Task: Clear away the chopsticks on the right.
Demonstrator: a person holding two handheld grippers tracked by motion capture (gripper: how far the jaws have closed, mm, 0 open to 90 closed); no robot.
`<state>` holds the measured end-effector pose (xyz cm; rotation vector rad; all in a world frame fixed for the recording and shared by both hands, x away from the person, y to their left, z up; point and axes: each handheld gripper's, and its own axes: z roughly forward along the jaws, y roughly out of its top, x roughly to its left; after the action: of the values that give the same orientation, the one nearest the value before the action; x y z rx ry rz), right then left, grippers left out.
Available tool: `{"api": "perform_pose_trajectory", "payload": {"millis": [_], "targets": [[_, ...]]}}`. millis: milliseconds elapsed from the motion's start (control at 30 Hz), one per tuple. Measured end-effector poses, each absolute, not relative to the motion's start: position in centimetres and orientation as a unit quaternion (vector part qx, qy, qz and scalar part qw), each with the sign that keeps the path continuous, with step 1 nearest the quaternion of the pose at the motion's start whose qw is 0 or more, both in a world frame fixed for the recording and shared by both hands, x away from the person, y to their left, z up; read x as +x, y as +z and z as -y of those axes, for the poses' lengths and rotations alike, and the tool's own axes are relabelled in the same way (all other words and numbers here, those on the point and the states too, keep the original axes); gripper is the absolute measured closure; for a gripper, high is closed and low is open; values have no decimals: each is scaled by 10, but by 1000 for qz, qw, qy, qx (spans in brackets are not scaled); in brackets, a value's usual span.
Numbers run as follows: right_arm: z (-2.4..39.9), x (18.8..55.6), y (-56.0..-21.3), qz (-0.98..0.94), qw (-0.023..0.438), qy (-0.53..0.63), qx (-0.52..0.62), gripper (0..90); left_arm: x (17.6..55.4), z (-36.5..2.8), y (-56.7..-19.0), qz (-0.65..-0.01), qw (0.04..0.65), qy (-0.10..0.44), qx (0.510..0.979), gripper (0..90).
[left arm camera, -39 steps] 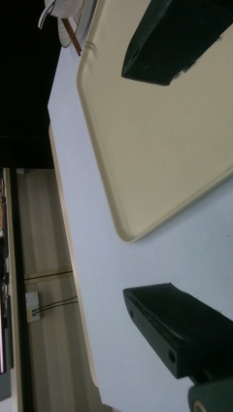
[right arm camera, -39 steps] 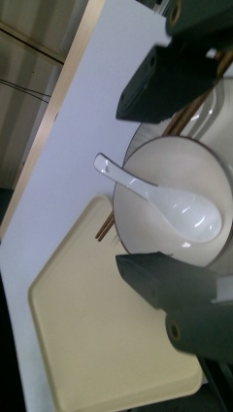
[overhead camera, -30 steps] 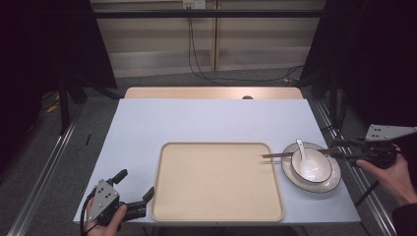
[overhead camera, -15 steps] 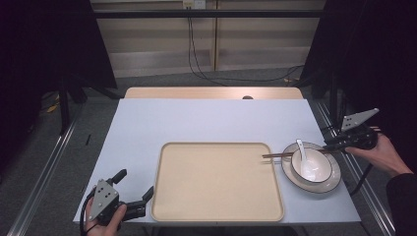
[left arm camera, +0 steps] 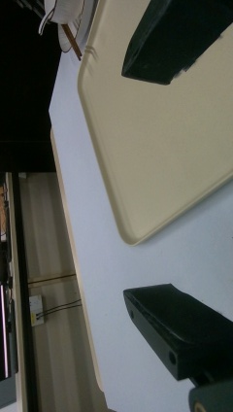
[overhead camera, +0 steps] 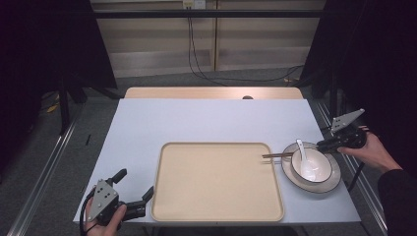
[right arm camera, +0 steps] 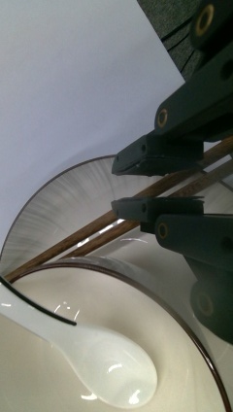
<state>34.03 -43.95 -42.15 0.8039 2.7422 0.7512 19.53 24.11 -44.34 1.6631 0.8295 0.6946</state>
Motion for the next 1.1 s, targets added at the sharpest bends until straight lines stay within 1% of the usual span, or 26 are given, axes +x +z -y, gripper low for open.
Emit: {"api": "perform_pose_trajectory", "payload": {"millis": [33, 233, 300, 400, 433, 567, 767, 900, 933, 967, 1033, 1100], "targets": [[439, 342, -423, -926, 86, 257, 262, 783, 195, -241, -444, -350, 546, 291, 703, 10], [437, 343, -425, -930, 87, 252, 255, 790, 196, -242, -443, -351, 542, 297, 703, 10], [435, 343, -426, -932, 97, 243, 251, 792, 195, -242, -443, -349, 543, 297, 704, 11], [434, 345, -428, -937, 99, 240, 236, 784, 195, -242, -443, -348, 543, 297, 705, 11], [433, 346, -430, -938, 92, 245, 226, 782, 195, -242, -444, -351, 543, 297, 702, 12], [431, 349, -432, -944, 93, 234, 213, 782, 195, -242, -443, -350, 543, 296, 703, 12], [428, 353, -442, -951, 93, 227, 190, 843, 195, -243, -444, -349, 543, 296, 704, 12], [429, 353, -441, -950, 89, 233, 189, 846, 196, -243, -444, -349, 542, 298, 704, 12], [430, 354, -440, -949, 103, 232, 188, 847, 195, -243, -443, -349, 542, 298, 704, 11], [431, 353, -439, -947, 104, 236, 193, 847, 195, -243, -444, -350, 544, 298, 702, 11], [434, 353, -435, -938, 122, 245, 211, 847, 195, -242, -444, -351, 544, 297, 702, 11], [438, 353, -430, -929, 115, 265, 230, 848, 196, -242, -443, -351, 543, 298, 702, 11]]}}
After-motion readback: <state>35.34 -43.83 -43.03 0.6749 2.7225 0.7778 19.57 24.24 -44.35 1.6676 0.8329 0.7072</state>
